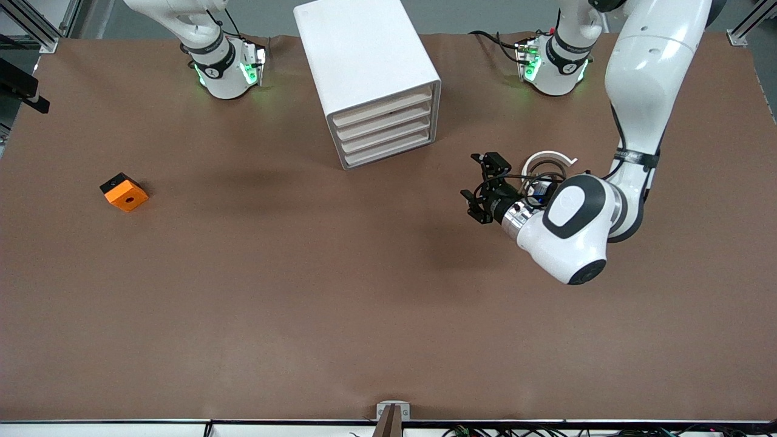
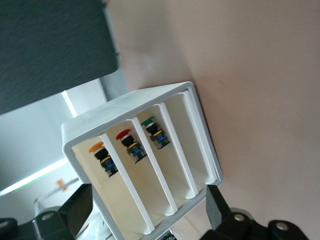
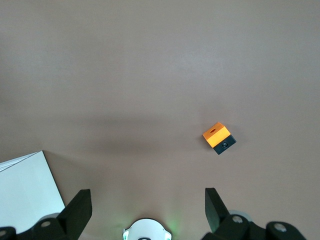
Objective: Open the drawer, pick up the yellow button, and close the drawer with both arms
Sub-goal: 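Grasp the uppermost drawer handle with the left gripper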
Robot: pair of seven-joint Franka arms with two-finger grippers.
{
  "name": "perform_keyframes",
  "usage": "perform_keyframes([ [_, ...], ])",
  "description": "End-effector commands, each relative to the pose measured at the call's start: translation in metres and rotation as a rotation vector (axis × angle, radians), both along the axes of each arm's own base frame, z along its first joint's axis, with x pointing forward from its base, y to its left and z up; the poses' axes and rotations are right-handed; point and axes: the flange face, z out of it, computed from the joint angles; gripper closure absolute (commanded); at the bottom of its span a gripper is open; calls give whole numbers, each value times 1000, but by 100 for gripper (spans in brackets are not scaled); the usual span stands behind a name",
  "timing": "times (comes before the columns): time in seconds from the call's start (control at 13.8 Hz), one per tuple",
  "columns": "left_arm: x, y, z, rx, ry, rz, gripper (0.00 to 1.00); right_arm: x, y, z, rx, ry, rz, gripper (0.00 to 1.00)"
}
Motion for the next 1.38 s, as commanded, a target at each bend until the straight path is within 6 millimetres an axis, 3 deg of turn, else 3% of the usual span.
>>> perform_keyframes([
  [0.0,-3,-3,-22,41,158,25,0,-9,0,3,-6,-5,-3,0],
  [0.29,-18,-18,-48,96,352,55,0,-9,-1,3,-6,-5,-5,0],
  [0.43,-19,-28,-51,95,416,87,0,-9,0,3,-6,-5,-3,0],
  [0.65,-30,-48,-53,115,435,65,26,-9,0,3,-6,-7,-2,0],
  [0.87,-37,-55,-65,168,461,54,53,-9,0,3,-6,-7,-3,0],
  [1.09,-46,-65,-67,182,465,32,55,-9,-1,3,-6,-5,-5,0],
  [1.3,-70,-84,-71,205,487,-17,55,-9,0,2,-6,-4,-3,0],
])
